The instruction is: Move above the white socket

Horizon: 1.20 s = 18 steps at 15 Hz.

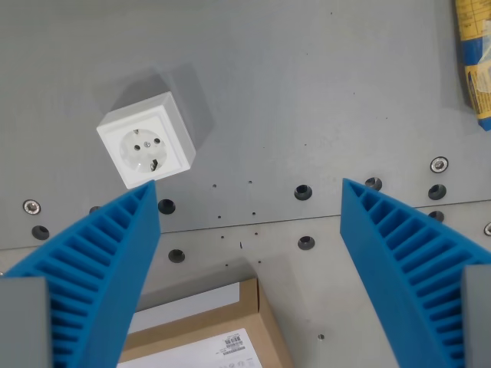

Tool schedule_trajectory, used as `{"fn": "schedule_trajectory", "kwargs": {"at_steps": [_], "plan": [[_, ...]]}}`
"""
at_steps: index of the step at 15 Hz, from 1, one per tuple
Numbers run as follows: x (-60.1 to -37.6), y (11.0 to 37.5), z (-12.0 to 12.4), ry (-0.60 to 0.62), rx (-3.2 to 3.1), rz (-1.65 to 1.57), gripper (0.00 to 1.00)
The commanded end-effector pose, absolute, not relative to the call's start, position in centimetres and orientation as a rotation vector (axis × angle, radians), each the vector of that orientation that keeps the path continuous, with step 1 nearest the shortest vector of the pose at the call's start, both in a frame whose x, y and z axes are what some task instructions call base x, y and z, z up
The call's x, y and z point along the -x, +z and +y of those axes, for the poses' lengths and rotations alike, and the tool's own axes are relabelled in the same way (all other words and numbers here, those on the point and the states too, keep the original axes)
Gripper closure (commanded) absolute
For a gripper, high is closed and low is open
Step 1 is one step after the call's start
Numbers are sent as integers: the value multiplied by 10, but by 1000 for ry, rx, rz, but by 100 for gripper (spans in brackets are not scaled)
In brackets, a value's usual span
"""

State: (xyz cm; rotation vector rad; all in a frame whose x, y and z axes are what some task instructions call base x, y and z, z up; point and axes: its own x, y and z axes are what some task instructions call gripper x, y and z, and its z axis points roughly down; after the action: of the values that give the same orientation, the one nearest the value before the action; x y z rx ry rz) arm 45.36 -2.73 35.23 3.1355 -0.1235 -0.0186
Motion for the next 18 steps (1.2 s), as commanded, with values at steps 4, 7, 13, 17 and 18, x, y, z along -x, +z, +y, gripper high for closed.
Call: {"fn": "schedule_trajectory", "kwargs": {"at_steps": [4, 7, 13, 17, 18], "plan": [[-453, 355, -27, -9, -3135, -119, 0], [-453, 353, -26, -8, -3135, -107, 0], [-451, 344, -22, 21, -3134, -55, 0], [-449, 335, -18, 65, -3132, -13, 0], [-448, 331, -16, 72, -3131, 3, 0]]}}
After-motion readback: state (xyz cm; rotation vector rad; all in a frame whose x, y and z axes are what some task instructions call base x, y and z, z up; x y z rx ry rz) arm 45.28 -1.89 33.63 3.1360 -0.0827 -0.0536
